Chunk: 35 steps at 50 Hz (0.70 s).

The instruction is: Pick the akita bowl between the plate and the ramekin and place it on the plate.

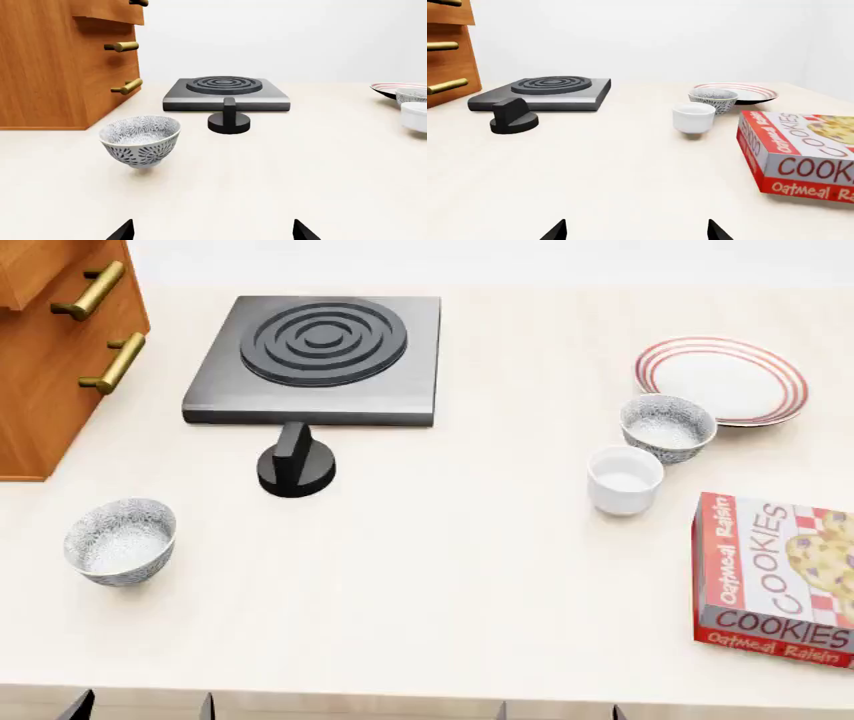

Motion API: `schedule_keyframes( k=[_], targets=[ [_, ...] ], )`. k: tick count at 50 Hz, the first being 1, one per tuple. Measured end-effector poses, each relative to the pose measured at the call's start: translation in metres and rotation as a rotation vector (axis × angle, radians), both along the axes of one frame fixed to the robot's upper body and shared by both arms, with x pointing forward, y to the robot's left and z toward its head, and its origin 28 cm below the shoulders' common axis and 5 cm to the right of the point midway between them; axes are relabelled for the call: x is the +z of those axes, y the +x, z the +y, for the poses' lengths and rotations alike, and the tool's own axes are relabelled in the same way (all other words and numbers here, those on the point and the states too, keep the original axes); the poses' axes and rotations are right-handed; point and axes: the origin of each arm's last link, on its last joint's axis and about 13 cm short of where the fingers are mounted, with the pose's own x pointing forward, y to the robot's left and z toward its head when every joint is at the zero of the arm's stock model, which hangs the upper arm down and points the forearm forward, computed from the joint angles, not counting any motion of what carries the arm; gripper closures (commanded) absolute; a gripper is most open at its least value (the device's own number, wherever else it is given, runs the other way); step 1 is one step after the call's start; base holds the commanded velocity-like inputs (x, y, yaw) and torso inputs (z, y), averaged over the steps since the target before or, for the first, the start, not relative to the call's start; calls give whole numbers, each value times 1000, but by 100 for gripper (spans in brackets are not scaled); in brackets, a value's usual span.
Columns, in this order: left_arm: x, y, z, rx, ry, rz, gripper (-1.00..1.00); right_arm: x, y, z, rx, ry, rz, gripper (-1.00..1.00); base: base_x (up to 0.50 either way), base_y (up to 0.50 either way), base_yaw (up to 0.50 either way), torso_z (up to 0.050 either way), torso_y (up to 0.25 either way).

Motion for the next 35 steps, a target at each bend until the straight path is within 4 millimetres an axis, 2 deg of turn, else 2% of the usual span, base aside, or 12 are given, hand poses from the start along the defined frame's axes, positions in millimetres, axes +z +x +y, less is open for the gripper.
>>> schedule_keyframes(
  k=[35],
  targets=[
    [3, 1, 1, 4, -25, 20, -100, -3, 0, 0, 0, -21, 10, -100, 0, 0, 0, 0, 0]
  ],
)
